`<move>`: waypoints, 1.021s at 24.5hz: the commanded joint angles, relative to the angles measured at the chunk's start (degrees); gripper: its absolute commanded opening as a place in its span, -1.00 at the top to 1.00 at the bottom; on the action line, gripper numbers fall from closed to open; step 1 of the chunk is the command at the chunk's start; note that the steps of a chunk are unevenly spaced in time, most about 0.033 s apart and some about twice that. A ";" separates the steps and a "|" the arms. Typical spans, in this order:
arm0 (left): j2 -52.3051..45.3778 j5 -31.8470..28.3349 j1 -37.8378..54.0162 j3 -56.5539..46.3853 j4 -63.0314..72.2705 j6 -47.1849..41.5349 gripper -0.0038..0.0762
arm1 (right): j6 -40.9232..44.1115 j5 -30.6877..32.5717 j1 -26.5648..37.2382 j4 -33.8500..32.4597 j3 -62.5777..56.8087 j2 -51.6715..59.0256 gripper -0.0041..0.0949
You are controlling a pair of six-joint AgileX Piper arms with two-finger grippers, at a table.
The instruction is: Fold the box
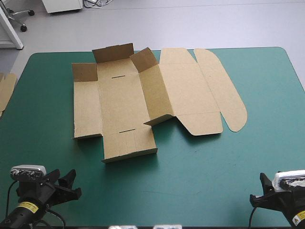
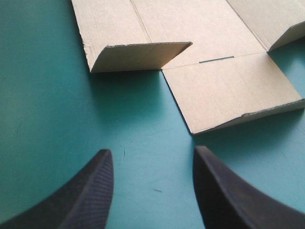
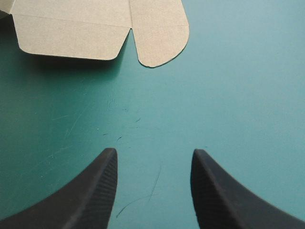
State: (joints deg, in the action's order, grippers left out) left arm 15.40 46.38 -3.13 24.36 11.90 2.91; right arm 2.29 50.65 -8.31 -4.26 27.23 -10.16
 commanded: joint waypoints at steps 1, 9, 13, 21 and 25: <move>0.96 -3.85 -0.15 1.48 1.02 -0.20 -0.03 | -0.09 -3.91 0.51 -0.39 1.18 -0.84 -0.01; 2.79 -0.93 -0.15 2.75 0.80 -0.30 -0.03 | -0.09 -4.14 0.51 -0.39 1.56 -0.84 -0.01; 7.60 -0.26 -0.15 5.49 0.77 -0.06 -0.03 | -0.33 -4.38 0.51 -0.84 3.44 -2.47 -0.01; 16.17 -5.77 -0.15 13.50 0.77 -0.06 -0.03 | 0.40 -4.88 0.51 -0.73 9.46 -10.23 -0.01; 21.87 -7.74 -0.15 18.01 0.00 -0.06 -0.03 | 0.40 -4.88 0.51 -0.61 14.05 -16.54 -0.01</move>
State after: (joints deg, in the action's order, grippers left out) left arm 33.58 43.81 -3.13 37.99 11.85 2.95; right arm 2.73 49.98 -8.31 -4.26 36.97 -22.15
